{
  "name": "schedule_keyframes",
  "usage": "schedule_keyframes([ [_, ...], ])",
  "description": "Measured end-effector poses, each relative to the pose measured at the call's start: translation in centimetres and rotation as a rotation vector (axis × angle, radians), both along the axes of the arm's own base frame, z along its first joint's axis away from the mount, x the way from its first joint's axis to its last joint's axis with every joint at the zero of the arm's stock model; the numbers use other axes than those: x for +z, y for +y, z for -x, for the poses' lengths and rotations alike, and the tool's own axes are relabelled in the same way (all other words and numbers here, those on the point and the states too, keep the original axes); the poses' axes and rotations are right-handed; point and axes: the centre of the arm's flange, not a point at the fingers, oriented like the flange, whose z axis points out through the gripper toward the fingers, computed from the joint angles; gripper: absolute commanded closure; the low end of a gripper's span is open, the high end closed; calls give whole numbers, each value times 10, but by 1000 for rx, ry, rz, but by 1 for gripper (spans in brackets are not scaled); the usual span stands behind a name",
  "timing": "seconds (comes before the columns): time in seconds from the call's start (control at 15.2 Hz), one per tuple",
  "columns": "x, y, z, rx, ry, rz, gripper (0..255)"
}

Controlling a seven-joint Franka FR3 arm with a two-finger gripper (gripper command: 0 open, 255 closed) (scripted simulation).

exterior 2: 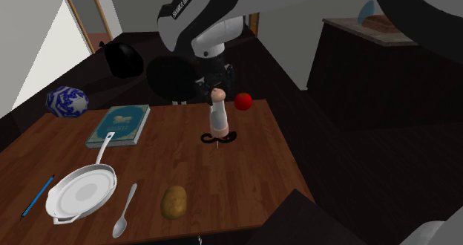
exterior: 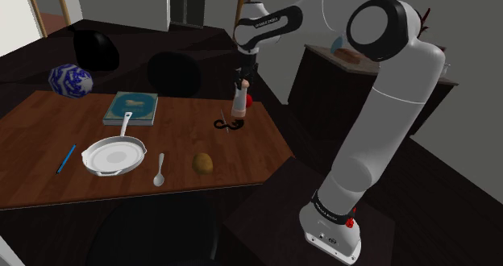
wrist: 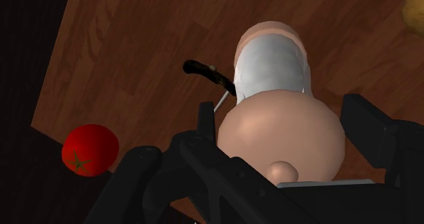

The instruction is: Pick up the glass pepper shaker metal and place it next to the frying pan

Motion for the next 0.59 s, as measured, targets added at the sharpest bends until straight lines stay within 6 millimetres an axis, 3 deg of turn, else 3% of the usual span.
schedule_keyframes([
  [0.59, 48, 0, -1, 0, 0, 0, 255],
])
